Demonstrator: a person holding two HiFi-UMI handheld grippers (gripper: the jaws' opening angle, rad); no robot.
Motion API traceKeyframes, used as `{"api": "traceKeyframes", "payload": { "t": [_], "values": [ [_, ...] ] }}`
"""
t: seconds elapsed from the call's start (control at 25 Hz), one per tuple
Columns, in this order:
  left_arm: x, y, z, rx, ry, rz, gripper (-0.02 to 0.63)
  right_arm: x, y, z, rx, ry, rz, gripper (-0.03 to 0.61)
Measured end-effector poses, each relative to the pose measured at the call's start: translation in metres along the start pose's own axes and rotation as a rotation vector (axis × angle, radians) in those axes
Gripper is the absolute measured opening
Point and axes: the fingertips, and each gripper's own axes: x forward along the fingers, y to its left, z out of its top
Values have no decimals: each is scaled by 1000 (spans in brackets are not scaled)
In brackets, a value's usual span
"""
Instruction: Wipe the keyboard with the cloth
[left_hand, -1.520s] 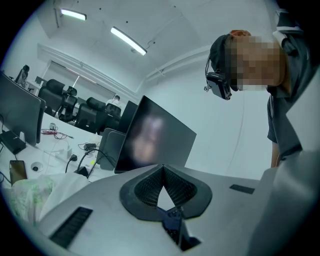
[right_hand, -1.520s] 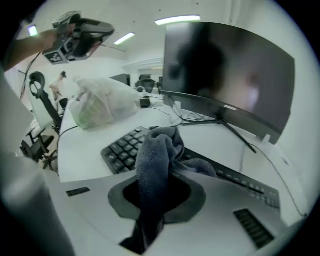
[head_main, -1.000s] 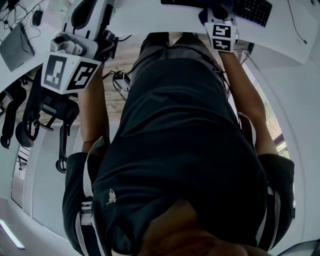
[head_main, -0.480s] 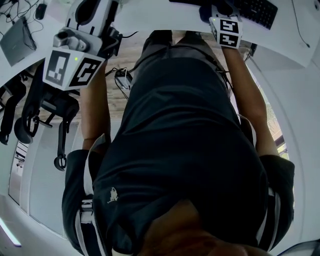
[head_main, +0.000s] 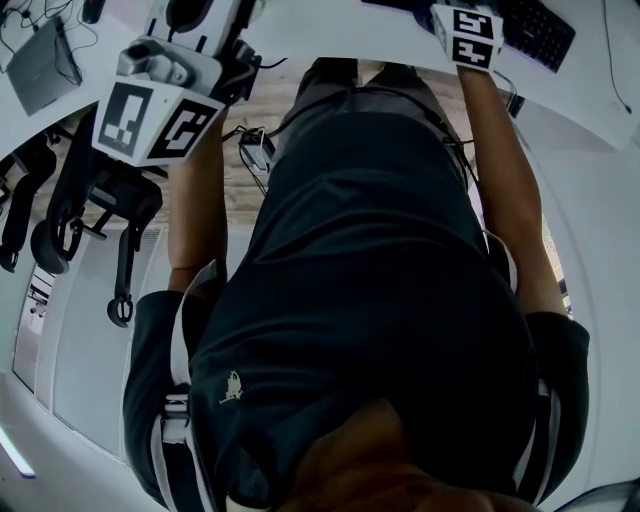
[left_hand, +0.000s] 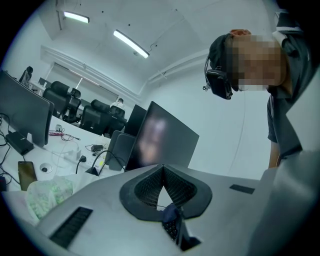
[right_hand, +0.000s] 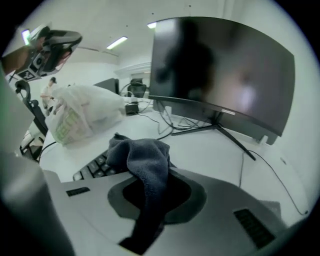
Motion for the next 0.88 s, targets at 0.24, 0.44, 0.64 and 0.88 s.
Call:
{"api": "traceKeyframes", "payload": {
  "t": [0.24,0.44,0.64,0.88],
  "values": [
    [4,12,-1,-27,0,6,5,4,16,14,-54,17,-30,39],
    [15,9,3,-25,3,-8,5,15,78,26,-82,-4,154,40],
    [17,18,3,-36,3,2,5,-3,-1,6,41,9,32,40],
    [23,18,-2,-67,11,-20,5,15,80,25,-57,11,139,38]
  ]
}}
